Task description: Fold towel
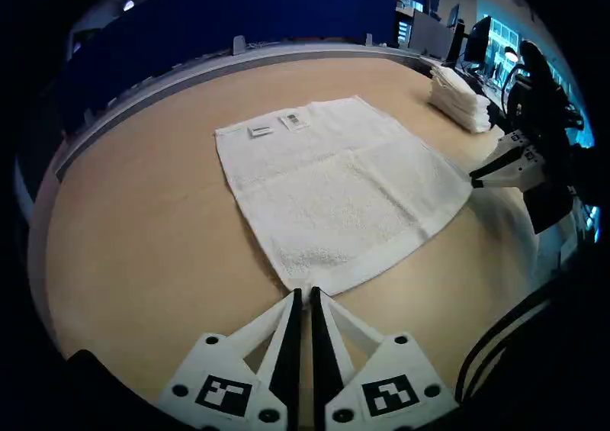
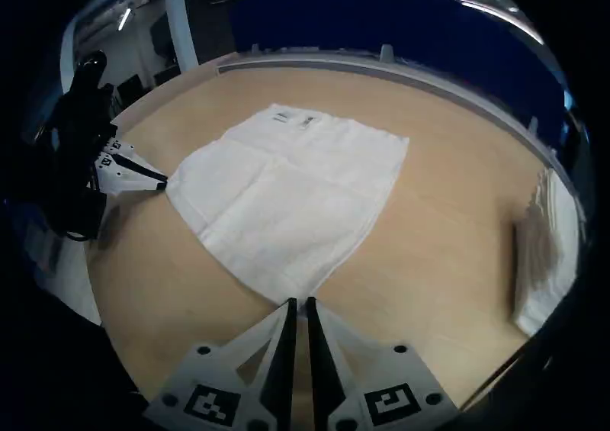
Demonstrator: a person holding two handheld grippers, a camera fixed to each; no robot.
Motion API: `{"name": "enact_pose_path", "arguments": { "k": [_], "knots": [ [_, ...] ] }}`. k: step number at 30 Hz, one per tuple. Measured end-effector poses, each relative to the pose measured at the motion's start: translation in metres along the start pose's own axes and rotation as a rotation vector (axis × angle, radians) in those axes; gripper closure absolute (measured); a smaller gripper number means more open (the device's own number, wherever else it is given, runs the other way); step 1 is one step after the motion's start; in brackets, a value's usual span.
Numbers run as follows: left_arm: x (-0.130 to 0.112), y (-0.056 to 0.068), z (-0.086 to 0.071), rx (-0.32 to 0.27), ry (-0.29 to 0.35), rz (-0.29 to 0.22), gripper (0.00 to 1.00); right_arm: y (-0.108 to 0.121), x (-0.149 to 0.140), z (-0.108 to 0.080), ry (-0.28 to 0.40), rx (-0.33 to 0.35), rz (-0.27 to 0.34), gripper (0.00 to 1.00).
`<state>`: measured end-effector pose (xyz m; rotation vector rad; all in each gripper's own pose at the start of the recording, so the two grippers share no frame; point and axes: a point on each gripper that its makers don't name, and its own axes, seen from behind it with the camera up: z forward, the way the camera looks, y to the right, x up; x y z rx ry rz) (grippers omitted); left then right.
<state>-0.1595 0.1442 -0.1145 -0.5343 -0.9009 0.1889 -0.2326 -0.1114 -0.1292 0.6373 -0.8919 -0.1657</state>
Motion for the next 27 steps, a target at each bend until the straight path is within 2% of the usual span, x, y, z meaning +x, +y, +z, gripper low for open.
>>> {"name": "enact_pose_path", "arguments": {
  "k": [12,19,27],
  "knots": [
    [0.023,-0.001,-0.028,0.002,0.041,-0.065,0.92,0.000,0.030,-0.023,0.047,-0.010,0.000,0.90],
    [0.040,0.004,-0.054,-0.001,0.068,-0.105,0.92,-0.003,0.049,-0.045,0.073,-0.007,0.000,0.90],
    [0.056,0.012,-0.084,-0.011,0.093,-0.149,0.92,-0.010,0.069,-0.074,0.112,0.001,0.031,0.90]
  ]
}}
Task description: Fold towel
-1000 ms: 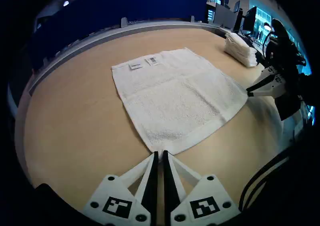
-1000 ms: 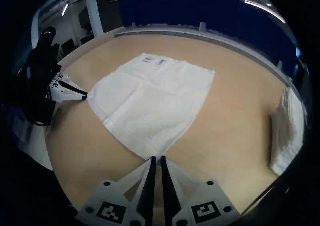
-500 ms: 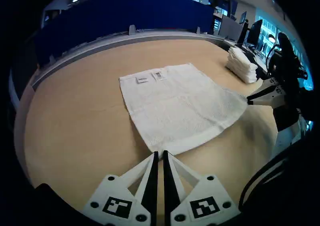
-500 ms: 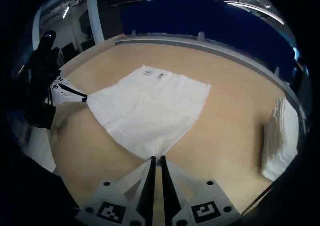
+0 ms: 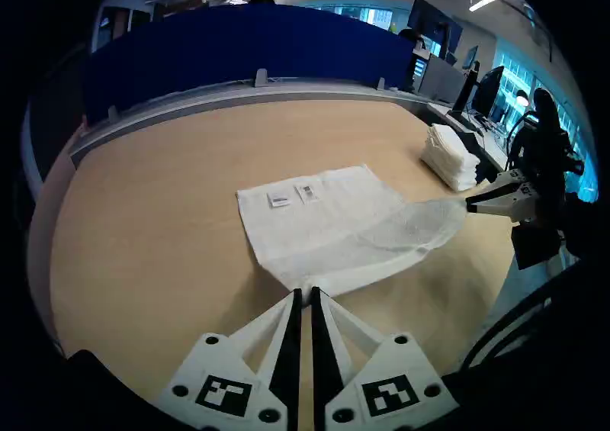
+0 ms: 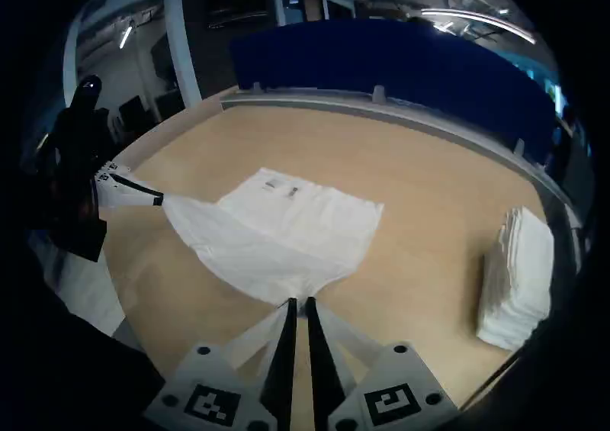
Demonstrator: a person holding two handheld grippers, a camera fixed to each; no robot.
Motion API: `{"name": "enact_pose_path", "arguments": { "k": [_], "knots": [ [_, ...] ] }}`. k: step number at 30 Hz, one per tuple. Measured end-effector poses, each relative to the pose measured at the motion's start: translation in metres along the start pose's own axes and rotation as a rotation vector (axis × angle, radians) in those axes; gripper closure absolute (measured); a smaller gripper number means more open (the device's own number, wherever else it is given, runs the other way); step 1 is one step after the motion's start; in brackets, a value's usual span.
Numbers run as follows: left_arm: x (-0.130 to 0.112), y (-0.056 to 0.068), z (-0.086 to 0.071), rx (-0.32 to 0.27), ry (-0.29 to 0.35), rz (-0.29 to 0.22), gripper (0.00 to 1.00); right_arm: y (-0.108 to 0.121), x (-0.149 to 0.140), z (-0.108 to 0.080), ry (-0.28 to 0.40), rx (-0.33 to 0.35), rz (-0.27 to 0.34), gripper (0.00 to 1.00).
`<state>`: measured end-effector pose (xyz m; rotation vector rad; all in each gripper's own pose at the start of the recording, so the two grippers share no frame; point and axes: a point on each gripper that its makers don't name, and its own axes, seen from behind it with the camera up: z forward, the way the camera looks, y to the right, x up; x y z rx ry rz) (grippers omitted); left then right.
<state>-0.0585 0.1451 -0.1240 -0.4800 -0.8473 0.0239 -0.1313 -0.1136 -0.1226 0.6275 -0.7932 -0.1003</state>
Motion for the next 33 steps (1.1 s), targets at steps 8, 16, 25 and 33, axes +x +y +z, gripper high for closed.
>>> {"name": "enact_pose_path", "arguments": {
  "k": [8,16,25,33],
  "knots": [
    [0.002,0.001,-0.005,-0.001,0.007,-0.032,0.92,-0.004,0.001,-0.006,0.000,0.004,0.009,0.90],
    [0.017,-0.004,0.001,0.015,0.021,-0.044,0.92,0.006,0.016,0.001,0.013,-0.009,0.000,0.90],
    [0.044,-0.026,0.032,0.038,0.023,-0.049,0.92,0.033,0.045,0.030,0.024,-0.035,-0.027,0.90],
    [0.066,-0.054,0.077,0.062,0.018,-0.025,0.92,0.065,0.065,0.072,0.026,-0.059,0.009,0.90]
  ]
}}
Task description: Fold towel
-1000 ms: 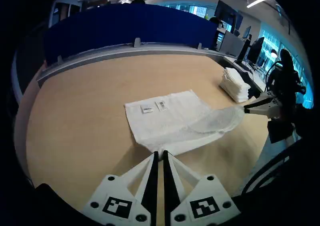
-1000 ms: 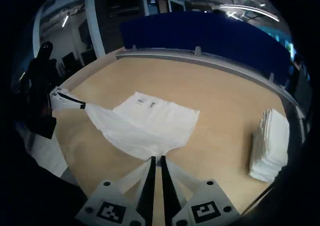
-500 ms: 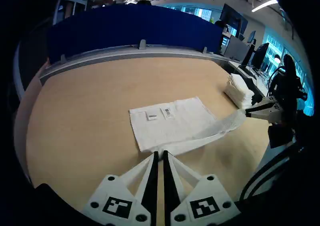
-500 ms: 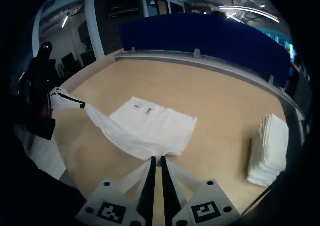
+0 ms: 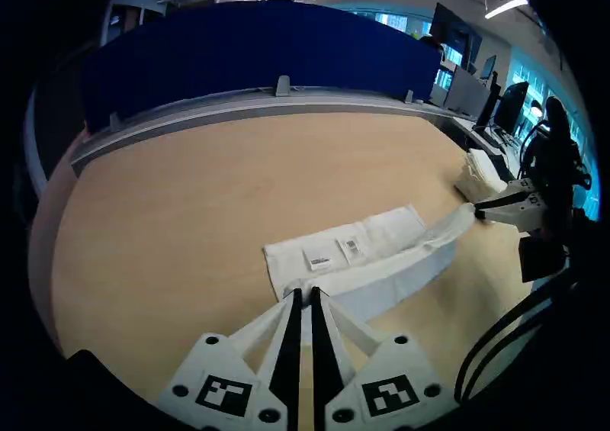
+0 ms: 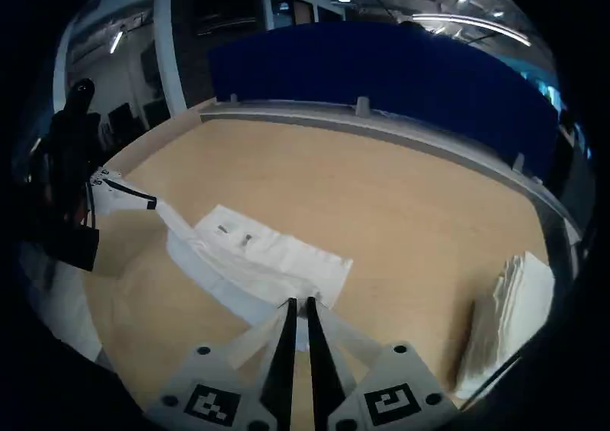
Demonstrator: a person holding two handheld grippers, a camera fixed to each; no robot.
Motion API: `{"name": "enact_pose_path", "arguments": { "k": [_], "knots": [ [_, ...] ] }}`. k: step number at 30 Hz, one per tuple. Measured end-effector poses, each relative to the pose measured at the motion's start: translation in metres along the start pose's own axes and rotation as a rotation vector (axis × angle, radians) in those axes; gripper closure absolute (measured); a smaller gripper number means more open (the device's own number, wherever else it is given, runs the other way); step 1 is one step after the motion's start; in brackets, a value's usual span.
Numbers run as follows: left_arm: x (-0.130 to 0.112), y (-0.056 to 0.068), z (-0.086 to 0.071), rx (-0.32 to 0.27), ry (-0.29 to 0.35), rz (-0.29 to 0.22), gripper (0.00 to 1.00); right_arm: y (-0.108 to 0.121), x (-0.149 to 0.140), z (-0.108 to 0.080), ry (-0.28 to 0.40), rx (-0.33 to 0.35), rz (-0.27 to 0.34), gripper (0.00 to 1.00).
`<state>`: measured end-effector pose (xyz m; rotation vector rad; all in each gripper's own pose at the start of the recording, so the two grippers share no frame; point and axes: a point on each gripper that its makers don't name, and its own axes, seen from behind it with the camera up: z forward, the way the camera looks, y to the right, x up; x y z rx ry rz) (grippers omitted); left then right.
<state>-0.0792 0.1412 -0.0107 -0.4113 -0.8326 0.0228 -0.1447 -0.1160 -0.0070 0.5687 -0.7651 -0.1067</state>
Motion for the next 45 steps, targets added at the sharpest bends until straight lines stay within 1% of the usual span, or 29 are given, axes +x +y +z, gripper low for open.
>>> {"name": "enact_pose_path", "arguments": {
  "k": [3,6,12,15,18,20,24,26,27,32,34,38,40,42,44,45],
  "knots": [
    [0.001,-0.006,0.015,0.004,-0.012,0.002,0.92,0.007,0.000,0.015,-0.010,-0.007,0.012,0.90],
    [-0.001,-0.010,0.026,0.007,-0.024,0.000,0.92,0.012,-0.004,0.026,-0.026,-0.008,0.024,0.90],
    [-0.014,-0.013,0.043,-0.002,-0.051,-0.005,0.92,0.018,-0.018,0.041,-0.054,-0.013,0.044,0.90],
    [-0.020,-0.016,0.052,0.002,-0.062,0.002,0.92,0.019,-0.022,0.047,-0.063,-0.016,0.052,0.90],
    [-0.023,-0.018,0.059,0.006,-0.068,0.010,0.92,0.021,-0.024,0.053,-0.071,-0.023,0.052,0.90],
    [-0.022,-0.020,0.062,0.009,-0.066,0.012,0.90,0.023,-0.026,0.056,-0.077,-0.030,0.048,0.89],
    [-0.022,-0.026,0.066,0.024,-0.062,0.010,0.85,0.028,-0.030,0.061,-0.088,-0.053,0.038,0.80],
    [-0.022,-0.030,0.067,0.040,-0.062,0.012,0.80,0.030,-0.031,0.062,-0.089,-0.066,0.033,0.70],
    [-0.022,-0.033,0.068,0.049,-0.062,0.014,0.77,0.032,-0.032,0.063,-0.090,-0.074,0.030,0.67],
    [-0.022,-0.041,0.069,0.077,-0.061,0.035,0.62,0.038,-0.032,0.066,-0.086,-0.105,0.020,0.56],
    [-0.022,-0.044,0.070,0.086,-0.061,0.035,0.56,0.041,-0.030,0.067,-0.084,-0.116,0.017,0.55],
    [-0.020,-0.049,0.070,0.099,-0.059,0.027,0.51,0.046,-0.026,0.070,-0.073,-0.139,0.015,0.35],
    [-0.018,-0.052,0.071,0.108,-0.058,0.024,0.51,0.049,-0.023,0.071,-0.064,-0.151,0.017,0.26],
    [-0.016,-0.055,0.072,0.118,-0.056,0.022,0.45,0.052,-0.019,0.071,-0.055,-0.162,0.021,0.16],
    [-0.013,-0.058,0.072,0.126,-0.051,0.024,0.39,0.053,-0.016,0.071,-0.047,-0.165,0.025,0.10],
    [-0.012,-0.059,0.071,0.129,-0.048,0.025,0.33,0.053,-0.015,0.071,-0.043,-0.167,0.026,0.07]
  ]
}}
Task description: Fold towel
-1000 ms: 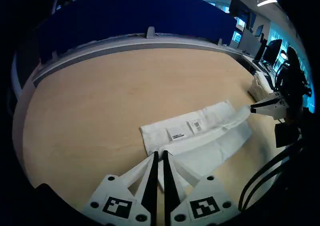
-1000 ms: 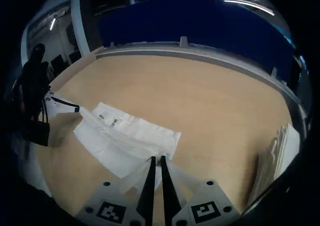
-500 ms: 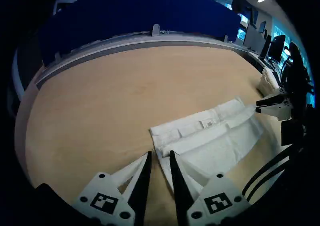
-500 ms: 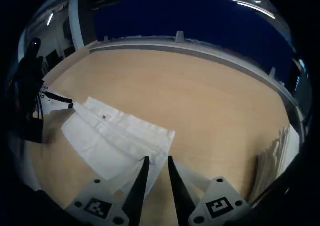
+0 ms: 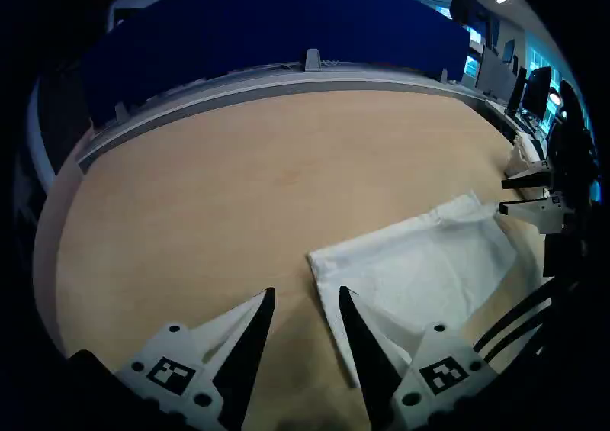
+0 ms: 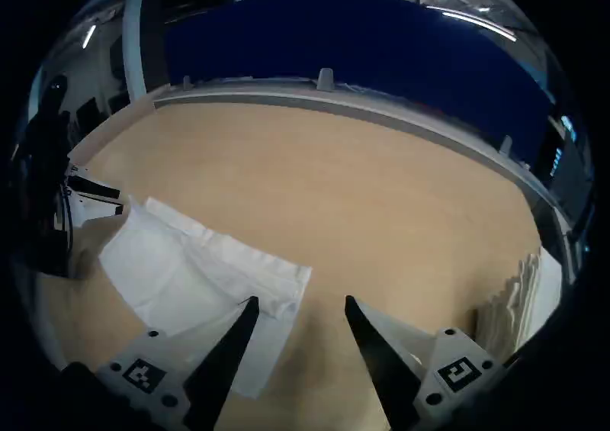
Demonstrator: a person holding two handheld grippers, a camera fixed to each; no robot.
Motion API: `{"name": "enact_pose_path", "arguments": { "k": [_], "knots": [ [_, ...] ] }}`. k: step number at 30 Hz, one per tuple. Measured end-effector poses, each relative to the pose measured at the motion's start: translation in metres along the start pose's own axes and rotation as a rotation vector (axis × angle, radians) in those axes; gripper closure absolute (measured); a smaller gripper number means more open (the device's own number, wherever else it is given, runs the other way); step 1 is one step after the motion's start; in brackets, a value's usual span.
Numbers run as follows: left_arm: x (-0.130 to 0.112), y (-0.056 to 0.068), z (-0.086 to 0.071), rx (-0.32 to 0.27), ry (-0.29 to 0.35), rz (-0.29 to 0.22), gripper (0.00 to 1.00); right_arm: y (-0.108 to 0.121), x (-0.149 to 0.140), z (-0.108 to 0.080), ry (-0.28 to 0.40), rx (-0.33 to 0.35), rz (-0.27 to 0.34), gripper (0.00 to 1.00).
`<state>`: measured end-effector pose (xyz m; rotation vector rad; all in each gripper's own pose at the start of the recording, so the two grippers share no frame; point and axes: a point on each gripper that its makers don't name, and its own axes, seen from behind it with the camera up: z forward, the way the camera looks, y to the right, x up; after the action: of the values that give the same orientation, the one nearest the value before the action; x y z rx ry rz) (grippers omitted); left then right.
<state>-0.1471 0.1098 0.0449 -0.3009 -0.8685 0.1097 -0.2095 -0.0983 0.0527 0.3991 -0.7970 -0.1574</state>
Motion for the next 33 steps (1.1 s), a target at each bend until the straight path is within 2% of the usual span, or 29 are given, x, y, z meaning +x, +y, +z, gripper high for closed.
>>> {"name": "enact_pose_path", "arguments": {
  "k": [1,5,9,14,18,27,33],
  "knots": [
    [0.001,0.000,-0.001,-0.001,0.002,0.001,0.27,0.000,0.001,-0.001,0.002,-0.001,0.000,0.05],
    [0.003,0.001,-0.004,-0.004,0.009,0.006,0.13,0.001,0.003,-0.004,0.011,-0.006,-0.001,0.00],
    [0.003,0.002,-0.006,-0.003,0.011,0.005,0.04,-0.001,0.004,-0.009,0.018,-0.005,-0.002,0.00],
    [0.001,0.004,-0.012,-0.003,0.011,-0.005,0.04,-0.004,0.001,-0.021,0.021,0.000,-0.002,0.00],
    [-0.005,0.005,-0.023,0.002,0.014,-0.009,0.04,-0.007,-0.005,-0.033,0.021,0.000,-0.002,0.00],
    [-0.038,0.013,-0.059,0.018,0.009,-0.039,0.04,-0.017,-0.032,-0.065,0.014,-0.002,0.018,0.00],
    [-0.058,0.014,-0.073,0.025,-0.004,-0.064,0.04,-0.021,-0.046,-0.077,0.008,0.008,0.022,0.00]
  ]
}}
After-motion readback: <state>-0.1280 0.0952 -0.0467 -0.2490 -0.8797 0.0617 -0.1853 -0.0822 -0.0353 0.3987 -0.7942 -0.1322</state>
